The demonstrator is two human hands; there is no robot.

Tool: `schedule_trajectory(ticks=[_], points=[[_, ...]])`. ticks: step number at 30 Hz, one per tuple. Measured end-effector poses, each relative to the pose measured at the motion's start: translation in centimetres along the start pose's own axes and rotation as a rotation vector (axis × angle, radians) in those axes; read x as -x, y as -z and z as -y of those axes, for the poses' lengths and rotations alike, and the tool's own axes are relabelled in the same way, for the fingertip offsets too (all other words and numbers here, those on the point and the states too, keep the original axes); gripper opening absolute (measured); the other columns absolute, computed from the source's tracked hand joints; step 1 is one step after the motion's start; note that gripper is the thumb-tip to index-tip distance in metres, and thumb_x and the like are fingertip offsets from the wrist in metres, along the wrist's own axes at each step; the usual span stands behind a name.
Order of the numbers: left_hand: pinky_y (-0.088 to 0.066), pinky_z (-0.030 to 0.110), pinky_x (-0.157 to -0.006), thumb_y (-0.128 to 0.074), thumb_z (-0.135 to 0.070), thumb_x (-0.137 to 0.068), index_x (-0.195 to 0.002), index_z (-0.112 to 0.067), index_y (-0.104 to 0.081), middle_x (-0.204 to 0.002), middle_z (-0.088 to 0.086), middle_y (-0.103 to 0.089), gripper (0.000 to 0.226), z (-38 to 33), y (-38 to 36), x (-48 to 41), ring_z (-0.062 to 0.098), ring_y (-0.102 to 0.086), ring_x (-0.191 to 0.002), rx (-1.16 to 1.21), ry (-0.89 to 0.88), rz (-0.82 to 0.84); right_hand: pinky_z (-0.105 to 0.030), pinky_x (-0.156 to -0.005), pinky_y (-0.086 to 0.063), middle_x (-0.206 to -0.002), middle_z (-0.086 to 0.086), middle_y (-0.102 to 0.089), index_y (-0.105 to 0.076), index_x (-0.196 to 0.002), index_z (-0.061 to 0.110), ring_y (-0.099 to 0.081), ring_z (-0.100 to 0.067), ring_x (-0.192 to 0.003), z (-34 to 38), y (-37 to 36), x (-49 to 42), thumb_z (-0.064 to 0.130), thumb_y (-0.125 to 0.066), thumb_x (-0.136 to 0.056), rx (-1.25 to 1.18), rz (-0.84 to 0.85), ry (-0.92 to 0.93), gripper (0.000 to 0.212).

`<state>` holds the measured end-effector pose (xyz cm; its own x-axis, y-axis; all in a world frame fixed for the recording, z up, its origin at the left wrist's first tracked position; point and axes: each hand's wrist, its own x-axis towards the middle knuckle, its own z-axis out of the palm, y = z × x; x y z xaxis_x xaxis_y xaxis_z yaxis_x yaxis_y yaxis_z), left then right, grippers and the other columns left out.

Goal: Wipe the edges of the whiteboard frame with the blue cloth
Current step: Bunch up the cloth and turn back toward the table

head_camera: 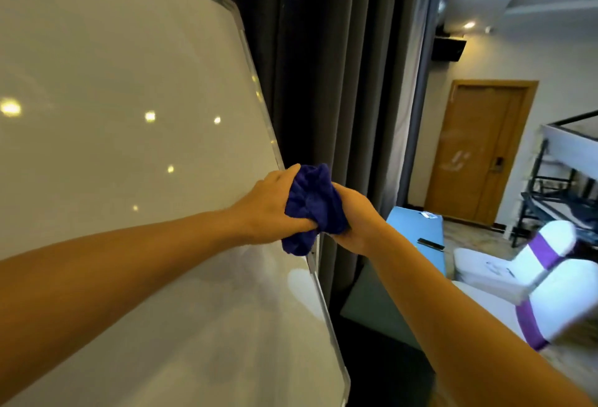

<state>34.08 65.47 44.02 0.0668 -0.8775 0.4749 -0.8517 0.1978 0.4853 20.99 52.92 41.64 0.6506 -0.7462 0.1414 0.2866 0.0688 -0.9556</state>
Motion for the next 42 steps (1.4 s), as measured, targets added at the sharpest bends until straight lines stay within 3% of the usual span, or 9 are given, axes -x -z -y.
schedule_trajectory(ticks=[3,6,9,13,18,21,26,35,42], points=[[-0.055,0.016,-0.059,-0.078,-0.039,-0.078,-0.108,-0.032,-0.056,-0.089,-0.015,-0.073,0.038,-1.6,-2.0,-0.6,0.011,-0.072,-0.085,0.459,0.231,0.055,-0.039,-0.075,-0.059,-0.114,-0.013,-0.073,-0.072,-0.116,0.013,-0.073,-0.029,-0.095,1.2,1.8,2.2,0.051,-0.054,-0.094,-0.042,0.163,-0.208,0.047],[-0.060,0.031,-0.062,-0.076,-0.052,-0.075,-0.109,-0.026,-0.068,-0.094,-0.005,-0.077,0.043,-2.6,-4.3,-0.8,0.016,-0.074,-0.084,0.716,0.449,0.115,-0.041,-0.081,-0.058,-0.118,-0.014,-0.071,-0.075,-0.111,0.013,-0.071,-0.031,-0.101,1.0,5.5,3.8,0.051,-0.067,-0.086,-0.133,0.264,-0.268,0.047],[-0.059,0.034,-0.063,-0.074,-0.045,-0.079,-0.109,-0.019,-0.070,-0.102,0.005,-0.076,0.039,-3.1,-7.3,-0.8,0.021,-0.071,-0.089,0.851,0.609,0.089,-0.041,-0.085,-0.057,-0.122,-0.017,-0.069,-0.074,-0.113,0.011,-0.070,-0.031,-0.103,-0.4,9.0,4.9,0.031,-0.083,-0.076,-0.112,0.285,-0.311,0.043],[-0.055,0.032,-0.059,-0.070,-0.013,-0.085,-0.112,-0.011,-0.067,-0.091,0.005,-0.074,0.027,-4.1,-13.4,-1.1,0.018,-0.068,-0.080,0.867,0.739,0.049,-0.042,-0.081,-0.058,-0.118,-0.020,-0.070,-0.064,-0.120,0.008,-0.071,-0.033,-0.099,-3.3,14.1,6.1,0.018,-0.092,-0.060,-0.064,0.198,-0.336,0.067],[-0.058,0.040,-0.081,-0.064,-0.003,-0.083,-0.120,-0.007,-0.064,-0.111,0.013,-0.073,0.037,-8.3,-23.4,-4.6,0.027,-0.070,-0.101,0.985,0.778,0.143,-0.042,-0.075,-0.060,-0.112,-0.016,-0.073,-0.073,-0.108,0.010,-0.072,-0.034,-0.100,-5.3,25.9,7.8,0.015,-0.086,-0.065,-0.156,0.082,-0.281,0.045],[-0.061,0.037,-0.073,-0.057,0.001,-0.087,-0.121,-0.008,-0.064,-0.114,0.014,-0.072,0.036,-10.3,-29.3,-6.7,0.026,-0.072,-0.093,1.108,0.728,0.144,-0.044,-0.078,-0.059,-0.119,-0.015,-0.071,-0.069,-0.116,0.012,-0.070,-0.034,-0.105,-6.4,31.7,8.8,0.012,-0.083,-0.070,-0.269,0.037,-0.256,0.048],[-0.061,0.035,-0.064,-0.052,-0.001,-0.091,-0.121,-0.017,-0.062,-0.108,0.008,-0.072,0.035,-12.8,-38.7,-9.1,0.023,-0.071,-0.087,1.205,0.774,0.095,-0.044,-0.079,-0.059,-0.123,-0.022,-0.067,-0.062,-0.125,0.006,-0.070,-0.035,-0.102,-6.9,39.8,10.0,0.008,-0.075,-0.078,-0.325,-0.013,-0.292,0.049],[-0.051,0.049,-0.095,-0.078,-0.022,-0.078,-0.112,-0.013,-0.070,-0.112,0.013,-0.073,0.036,-11.0,-52.1,-13.0,0.032,-0.069,-0.102,1.051,0.998,0.061,-0.039,-0.069,-0.061,-0.103,-0.017,-0.074,-0.065,-0.114,0.005,-0.073,-0.030,-0.083,-12.1,50.3,7.4,-0.003,-0.070,-0.083,-0.040,-0.250,-0.430,0.032],[-0.054,0.035,-0.065,-0.077,-0.014,-0.078,-0.099,-0.021,-0.069,-0.099,0.004,-0.075,0.024,-3.2,-65.3,-20.0,0.022,-0.070,-0.091,1.048,1.121,0.076,-0.040,-0.074,-0.062,-0.104,-0.016,-0.074,-0.068,-0.104,0.011,-0.073,-0.030,-0.089,-18.5,60.0,-0.6,-0.002,-0.073,-0.082,0.084,-0.369,-0.560,0.026]])
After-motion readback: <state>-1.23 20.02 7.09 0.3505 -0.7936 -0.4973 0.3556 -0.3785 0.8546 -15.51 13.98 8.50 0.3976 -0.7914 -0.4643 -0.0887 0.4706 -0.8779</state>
